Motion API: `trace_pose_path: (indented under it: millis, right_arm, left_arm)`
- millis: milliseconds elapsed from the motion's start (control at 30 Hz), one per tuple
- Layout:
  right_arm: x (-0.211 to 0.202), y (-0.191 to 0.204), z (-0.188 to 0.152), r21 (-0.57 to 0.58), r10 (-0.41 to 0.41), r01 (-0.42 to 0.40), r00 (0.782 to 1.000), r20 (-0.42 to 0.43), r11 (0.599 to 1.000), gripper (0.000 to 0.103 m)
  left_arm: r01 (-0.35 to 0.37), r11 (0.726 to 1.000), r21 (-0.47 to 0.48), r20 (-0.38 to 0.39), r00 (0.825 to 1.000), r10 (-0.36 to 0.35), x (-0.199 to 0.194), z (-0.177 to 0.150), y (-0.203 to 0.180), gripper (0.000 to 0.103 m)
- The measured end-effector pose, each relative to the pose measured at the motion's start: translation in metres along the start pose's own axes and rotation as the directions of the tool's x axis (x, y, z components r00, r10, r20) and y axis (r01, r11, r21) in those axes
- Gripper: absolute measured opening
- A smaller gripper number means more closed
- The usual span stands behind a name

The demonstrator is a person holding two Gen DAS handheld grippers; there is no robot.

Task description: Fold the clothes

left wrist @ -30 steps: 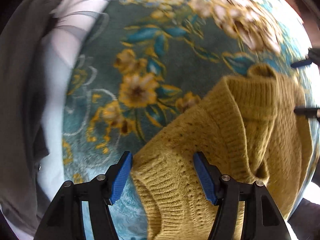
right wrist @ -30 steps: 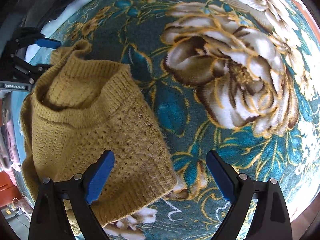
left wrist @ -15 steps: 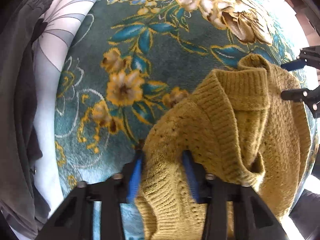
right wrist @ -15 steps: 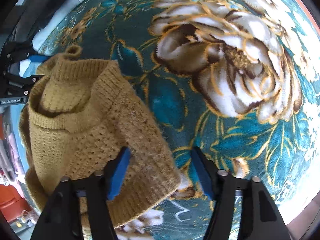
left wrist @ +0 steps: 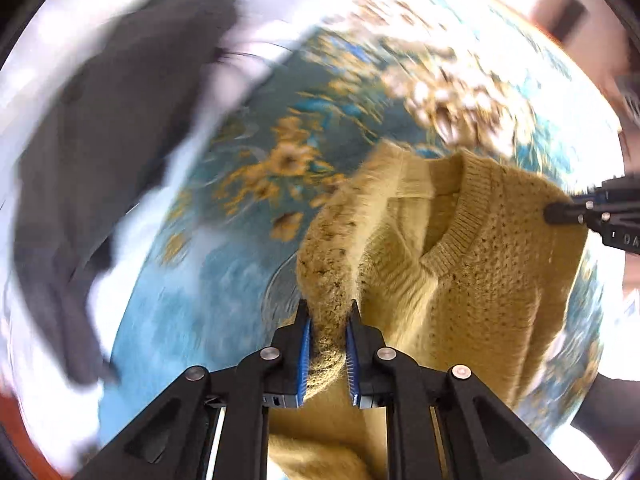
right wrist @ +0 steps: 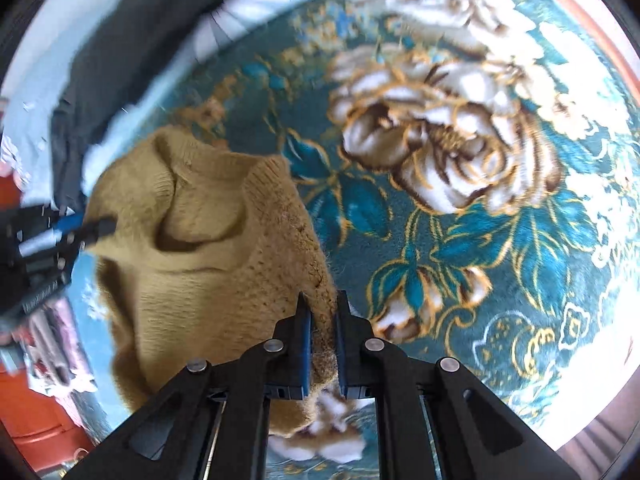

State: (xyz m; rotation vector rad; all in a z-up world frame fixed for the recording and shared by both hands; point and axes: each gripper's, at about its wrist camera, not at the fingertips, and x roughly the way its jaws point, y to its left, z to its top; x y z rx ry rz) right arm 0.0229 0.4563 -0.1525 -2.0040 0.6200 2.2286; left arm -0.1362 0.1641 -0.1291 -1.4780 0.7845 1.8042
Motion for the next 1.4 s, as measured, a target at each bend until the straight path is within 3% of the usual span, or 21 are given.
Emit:
trace_pose_path:
  millis: [133,400,600,733,900,1000,1133,1233,1400]
  right_arm:
    - [-0.03,0.029,-0.03,-0.001,0.05,-0.05,0.997,0.066,0.999,0.01]
    - [-0.084,0.052,-0.047,-0.099,0.143,-0.128,0.977,0.156,0.987,0.01]
    - [-0.133,0.058,-0.062,-0.193,0.199,-0.159,0.958,0.205,0.968,0.01]
    - [-0.175,0.073,-0.063,-0.271,0.206,-0.131,0.94,0.272,0.954,0.01]
    - [-0.246,0.1,-0.062,-0.356,0.196,-0.034,0.881,0.43,0.934,0.01]
    - [-0.288,0.115,-0.065,-0.378,0.189,0.024,0.834,0.518,0.926,0.01]
    - [-0.343,0.127,-0.089,-0.349,0.171,0.08,0.757,0.63,0.934,0.01]
    - [-0.369,0.13,-0.116,-0.335,0.161,0.105,0.718,0.677,0.936,0.01]
    - [-0.384,0.12,-0.164,-0.333,0.155,0.131,0.691,0.706,0.934,0.01]
  left_arm:
    - [-0.07,0.98,-0.185,0.045,0.996,0.079,-0.044,-0.036,-0.032,0.016]
    - [-0.141,0.895,-0.422,0.101,0.974,0.201,-0.125,-0.089,-0.069,0.016]
    - [-0.189,0.826,-0.531,0.153,0.937,0.313,-0.181,-0.114,-0.093,0.015]
    - [-0.182,0.791,-0.584,0.244,0.89,0.385,-0.225,-0.125,-0.097,0.015]
    - [-0.169,0.796,-0.582,0.373,0.814,0.446,-0.283,-0.141,-0.094,0.015]
    - [-0.144,0.808,-0.571,0.458,0.761,0.459,-0.322,-0.158,-0.094,0.015]
    - [-0.123,0.834,-0.538,0.543,0.706,0.455,-0.358,-0.19,-0.101,0.015]
    - [-0.1,0.853,-0.513,0.582,0.69,0.431,-0.373,-0.216,-0.108,0.015]
    - [-0.081,0.88,-0.468,0.611,0.689,0.389,-0.384,-0.258,-0.135,0.015]
